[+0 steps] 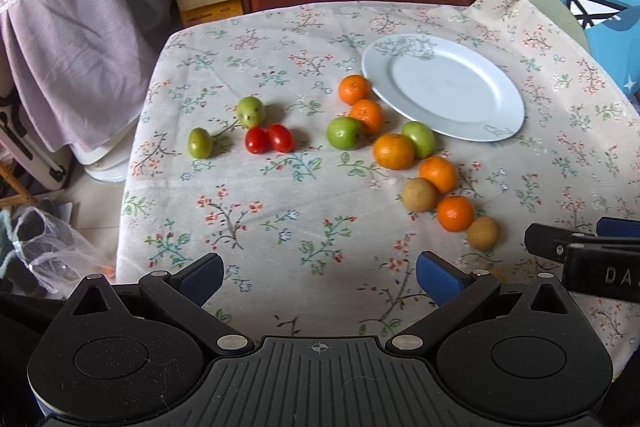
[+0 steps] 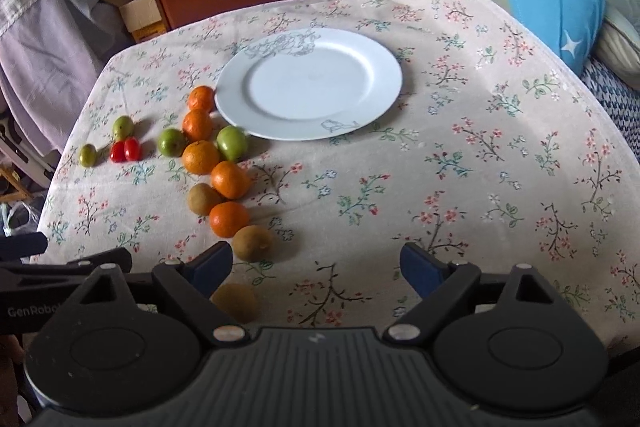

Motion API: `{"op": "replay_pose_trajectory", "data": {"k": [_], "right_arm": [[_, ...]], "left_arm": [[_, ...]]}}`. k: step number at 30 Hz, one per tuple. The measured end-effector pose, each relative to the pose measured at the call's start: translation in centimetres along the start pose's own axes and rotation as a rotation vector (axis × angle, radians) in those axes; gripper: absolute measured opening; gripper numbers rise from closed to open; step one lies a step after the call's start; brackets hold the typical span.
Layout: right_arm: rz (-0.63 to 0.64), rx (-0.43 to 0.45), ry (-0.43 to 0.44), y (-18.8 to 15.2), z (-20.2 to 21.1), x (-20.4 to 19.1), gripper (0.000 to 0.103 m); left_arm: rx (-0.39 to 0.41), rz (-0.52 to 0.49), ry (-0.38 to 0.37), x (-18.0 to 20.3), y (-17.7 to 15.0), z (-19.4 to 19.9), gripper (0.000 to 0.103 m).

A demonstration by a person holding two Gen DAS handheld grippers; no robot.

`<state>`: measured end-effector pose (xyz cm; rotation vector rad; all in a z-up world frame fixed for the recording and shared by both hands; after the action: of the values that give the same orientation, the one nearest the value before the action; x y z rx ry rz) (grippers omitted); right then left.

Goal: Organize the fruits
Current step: 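Grasp a brown kiwi with the left gripper while the right gripper grasps another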

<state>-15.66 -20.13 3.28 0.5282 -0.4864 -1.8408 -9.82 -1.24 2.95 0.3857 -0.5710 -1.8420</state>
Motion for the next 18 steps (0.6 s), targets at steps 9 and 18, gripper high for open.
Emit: {"op": "replay_pose_trajectory", "data": {"k": [9,18], "right_arm": [[-0.149,0.015,-0.033,0.0,0.3,4.6,0.088],[-0.157,0.042,-0.013,-0.1,0.6,4.9,0.084]], "left_arm": [[0.026,-0.103,-0.114,3.5,-0.9,0.5,0.103],[0.042,-0.265,-0.204,8.2,-3.0,-0.8,0.102]]}}
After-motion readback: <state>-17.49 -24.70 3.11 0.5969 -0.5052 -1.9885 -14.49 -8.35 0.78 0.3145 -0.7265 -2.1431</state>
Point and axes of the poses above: each gripper's, at about its wrist camera, not at the fingertips, and z roughly against the way its jaws point, x to its right, y to its top, the point moved 2 cm from there along -z, roughly the way its jaws point
